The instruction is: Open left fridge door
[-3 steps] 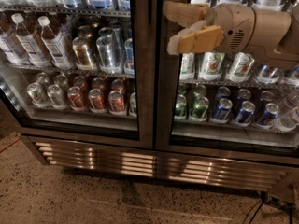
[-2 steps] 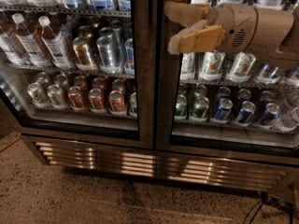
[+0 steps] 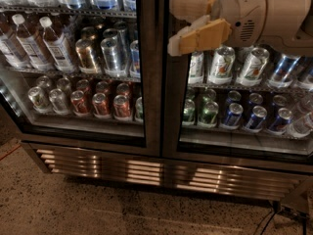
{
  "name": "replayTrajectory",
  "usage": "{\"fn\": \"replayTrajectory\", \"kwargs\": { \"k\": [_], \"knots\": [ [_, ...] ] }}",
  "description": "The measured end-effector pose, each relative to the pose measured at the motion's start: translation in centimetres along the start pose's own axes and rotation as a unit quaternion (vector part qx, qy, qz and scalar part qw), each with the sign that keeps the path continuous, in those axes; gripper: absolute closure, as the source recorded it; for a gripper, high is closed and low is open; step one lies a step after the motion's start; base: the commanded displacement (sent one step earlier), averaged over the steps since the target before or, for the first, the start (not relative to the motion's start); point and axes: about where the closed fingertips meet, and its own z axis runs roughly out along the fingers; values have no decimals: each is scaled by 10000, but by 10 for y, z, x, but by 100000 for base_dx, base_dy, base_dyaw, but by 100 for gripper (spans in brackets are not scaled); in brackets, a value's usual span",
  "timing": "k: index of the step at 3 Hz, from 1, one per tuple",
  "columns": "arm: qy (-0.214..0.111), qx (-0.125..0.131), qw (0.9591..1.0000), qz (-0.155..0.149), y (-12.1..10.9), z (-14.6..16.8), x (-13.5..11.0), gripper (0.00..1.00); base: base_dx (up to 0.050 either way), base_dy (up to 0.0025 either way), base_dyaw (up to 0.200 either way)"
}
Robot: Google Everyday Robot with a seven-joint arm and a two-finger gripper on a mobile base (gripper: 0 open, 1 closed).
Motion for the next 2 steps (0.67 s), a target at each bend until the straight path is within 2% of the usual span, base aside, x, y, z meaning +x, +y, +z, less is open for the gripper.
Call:
{"fn": "replayTrajectory", "kwargs": {
  "k": [1,2],
  "knots": [
    [157,50,9999,-18,-4,1,9,0,0,0,0],
    [150,44,9999,-16,-4,1,9,0,0,0,0]
  ]
}}
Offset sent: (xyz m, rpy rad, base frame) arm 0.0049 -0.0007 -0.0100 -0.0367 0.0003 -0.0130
